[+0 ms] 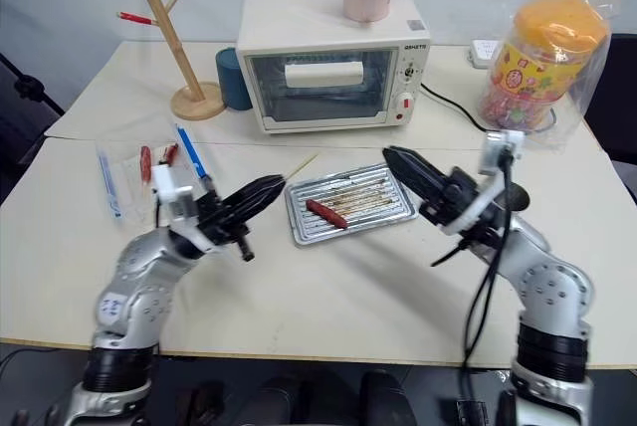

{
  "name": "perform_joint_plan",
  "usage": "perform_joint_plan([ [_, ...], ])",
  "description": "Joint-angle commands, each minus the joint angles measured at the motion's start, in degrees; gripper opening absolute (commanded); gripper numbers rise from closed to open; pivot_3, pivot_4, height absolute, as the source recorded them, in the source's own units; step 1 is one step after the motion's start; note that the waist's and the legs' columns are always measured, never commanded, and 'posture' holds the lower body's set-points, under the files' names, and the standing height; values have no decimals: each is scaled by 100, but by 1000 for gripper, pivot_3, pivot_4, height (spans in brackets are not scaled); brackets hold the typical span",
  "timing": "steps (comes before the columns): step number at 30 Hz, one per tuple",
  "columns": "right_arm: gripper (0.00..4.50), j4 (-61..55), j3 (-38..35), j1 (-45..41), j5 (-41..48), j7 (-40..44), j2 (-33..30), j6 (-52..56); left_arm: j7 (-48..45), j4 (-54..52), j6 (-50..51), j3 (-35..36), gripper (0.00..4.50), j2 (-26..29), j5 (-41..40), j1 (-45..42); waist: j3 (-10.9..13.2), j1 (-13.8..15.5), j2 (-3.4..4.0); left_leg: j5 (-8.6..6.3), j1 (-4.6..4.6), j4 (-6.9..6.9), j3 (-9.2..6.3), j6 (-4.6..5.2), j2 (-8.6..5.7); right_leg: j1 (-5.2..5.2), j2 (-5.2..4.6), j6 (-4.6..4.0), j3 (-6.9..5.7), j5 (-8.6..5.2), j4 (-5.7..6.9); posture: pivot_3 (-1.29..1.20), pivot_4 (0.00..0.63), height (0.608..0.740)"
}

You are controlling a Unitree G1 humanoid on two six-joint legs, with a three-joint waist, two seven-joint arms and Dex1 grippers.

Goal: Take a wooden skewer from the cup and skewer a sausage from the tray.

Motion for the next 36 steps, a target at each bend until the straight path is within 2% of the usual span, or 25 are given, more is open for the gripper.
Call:
perform_joint_plan([
  [1, 3005, -328, -166, 645, -640, 577, -338, -521, -317, 84, 30, 592, 0, 409, -195, 553, 0, -8, 0, 0, 2, -3, 1, 0, 0, 0, 0, 0, 2, 0, 0, 0, 150, 740],
  [3, 3561, -409, -134, 1229, -1148, 915, -473, -950, -425, 174, 30, 863, 0, 587, -213, 946, 0, -5, 0, 0, 10, -14, 1, 0, 2, 5, 0, -2, 2, -1, -3, 0, 150, 740],
  [6, 4361, -454, 209, 2322, -2357, 2049, -910, -2102, -464, 298, -61, 1219, 0, 707, -214, 1460, 0, 26, 0, 0, 16, -36, 5, 0, 2, 9, -1, -2, 5, -2, -15, 0, 150, 740],
  [10, 4458, -199, 88, 2905, -2814, 2333, -872, -2785, -313, 344, -60, 1621, 0, 654, -277, 1907, 3, 19, -6, 1, 31, -42, 5, 2, 1, 28, -3, 0, 6, 0, -31, 0, 150, 740],
  [15, 4458, -116, 295, 2860, -3341, 2498, -1003, -3228, -302, 394, -115, 1785, 0, 595, -234, 2223, 3, -6, -6, 2, 60, -59, 5, -1, 3, 47, -3, -2, 8, 0, -34, 0, 150, 740],
  [17, 4458, -205, 550, 2464, -3413, 2269, -961, -2977, -278, 400, -109, 1773, 0, 581, -234, 2187, 3, -6, -7, 3, 59, -61, 4, -2, 4, 46, -2, -2, 7, 0, -36, 0, 150, 740],
  [21, 4458, -271, 1720, 903, -3787, 1781, -862, -1922, -152, 430, -89, 1634, 0, 506, -169, 1950, 4, -81, -7, 6, 62, -58, 8, -9, 6, 45, -1, -11, 9, 5, -33, 0, 150, 740],
  [27, 4458, 20, 3032, -1131, -4374, 782, -235, -346, -7, 368, -64, 1456, 0, 419, -113, 1729, 3, -77, -9, 16, 22, -69, -3, -26, 9, -3, 3, -21, -2, 4, -30, 0, 150, 740],
  [30, 4458, 414, 3273, -1716, -4509, 501, 217, -5, 47, 317, -71, 1425, 0, 370, -120, 1738, 0, -73, -14, 16, 18, -64, -3, -26, 8, -5, 3, -20, -3, 4, -32, 0, 150, 740],
  [36, 4458, 1238, 3951, -2307, -5187, 385, 649, -189, 127, 224, -124, 1358, 0, 251, -103, 1847, 0, -117, -15, 16, 20, -59, -2, -25, 5, -4, 2, -20, -2, 4, -23, 0, 150, 740],
])
